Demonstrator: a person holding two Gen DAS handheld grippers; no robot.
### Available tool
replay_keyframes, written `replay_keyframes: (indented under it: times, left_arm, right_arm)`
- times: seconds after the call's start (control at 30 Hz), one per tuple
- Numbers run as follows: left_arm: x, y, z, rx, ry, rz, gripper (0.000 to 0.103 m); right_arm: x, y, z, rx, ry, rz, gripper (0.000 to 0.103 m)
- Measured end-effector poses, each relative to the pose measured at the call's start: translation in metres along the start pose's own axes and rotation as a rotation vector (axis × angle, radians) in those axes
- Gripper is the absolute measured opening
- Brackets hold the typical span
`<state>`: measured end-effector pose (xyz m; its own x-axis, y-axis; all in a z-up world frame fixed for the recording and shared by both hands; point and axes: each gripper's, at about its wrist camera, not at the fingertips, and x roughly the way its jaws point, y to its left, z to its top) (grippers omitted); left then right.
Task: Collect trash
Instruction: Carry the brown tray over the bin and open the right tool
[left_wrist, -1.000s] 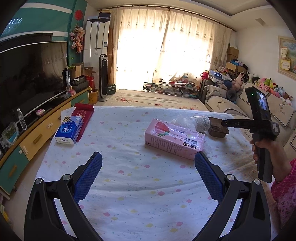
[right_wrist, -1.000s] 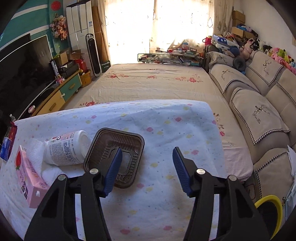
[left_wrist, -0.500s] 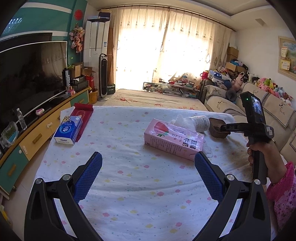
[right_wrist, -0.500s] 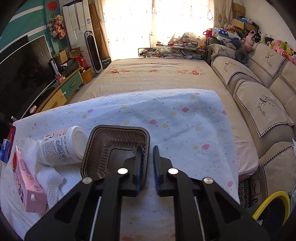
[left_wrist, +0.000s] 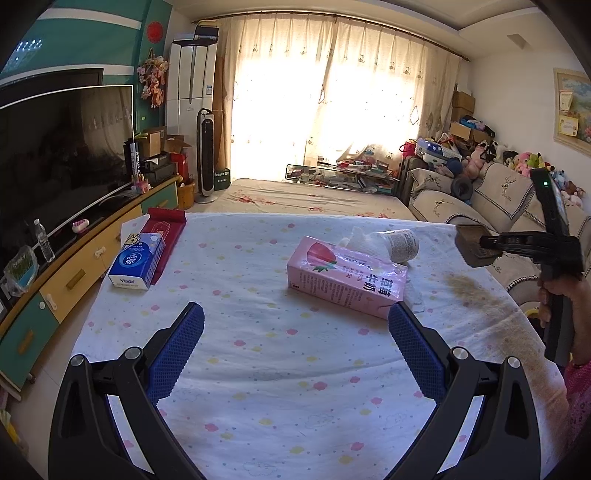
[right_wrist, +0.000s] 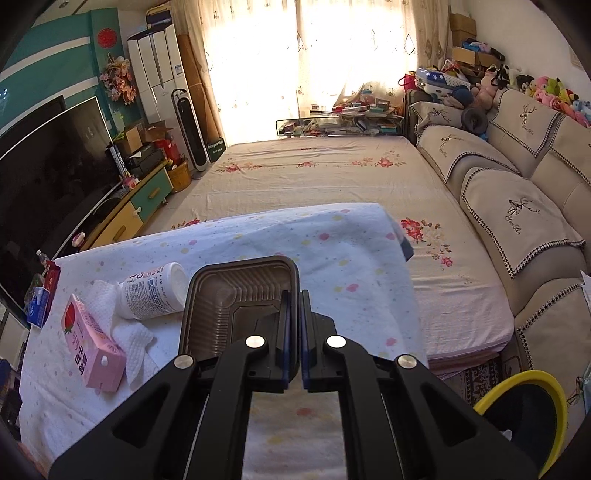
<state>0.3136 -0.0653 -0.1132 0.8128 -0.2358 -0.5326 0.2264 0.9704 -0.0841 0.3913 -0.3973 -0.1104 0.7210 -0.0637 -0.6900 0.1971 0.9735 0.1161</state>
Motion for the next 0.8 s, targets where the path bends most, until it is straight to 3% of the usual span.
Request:
replay_keyframes:
  times: [0.2, 0.4, 0.6, 0.77, 0.8]
  left_arm:
    - [0.003, -0.002, -0.001, 0.011, 0.005, 0.008, 0.098]
    - [0.000, -0.002, -0.001, 0.018, -0.002, 0.011, 0.098]
    - [0.001, -0.003, -0.002, 0.022, -0.001, 0.019, 0.098]
    - [0.003, -0.004, -0.004, 0.027, 0.005, 0.027, 0.098]
    - [0.003, -0.004, -0.004, 0.027, 0.006, 0.028, 0.098]
  right_arm:
    - [-0.062, -0.052, -0.028, 0.034, -0.073, -0.059, 0.004]
    - [-0.103, -0.120, -0.076, 0.099, -0.081, -0.184, 0.004]
    - [-0.109, -0.175, -0.116, 0.176, -0.028, -0.271, 0.004]
    - [-0.101, -0.196, -0.135, 0.211, 0.019, -0.308, 0.005]
    - [-0.100, -0.199, -0.137, 0.218, 0.021, -0.313, 0.010]
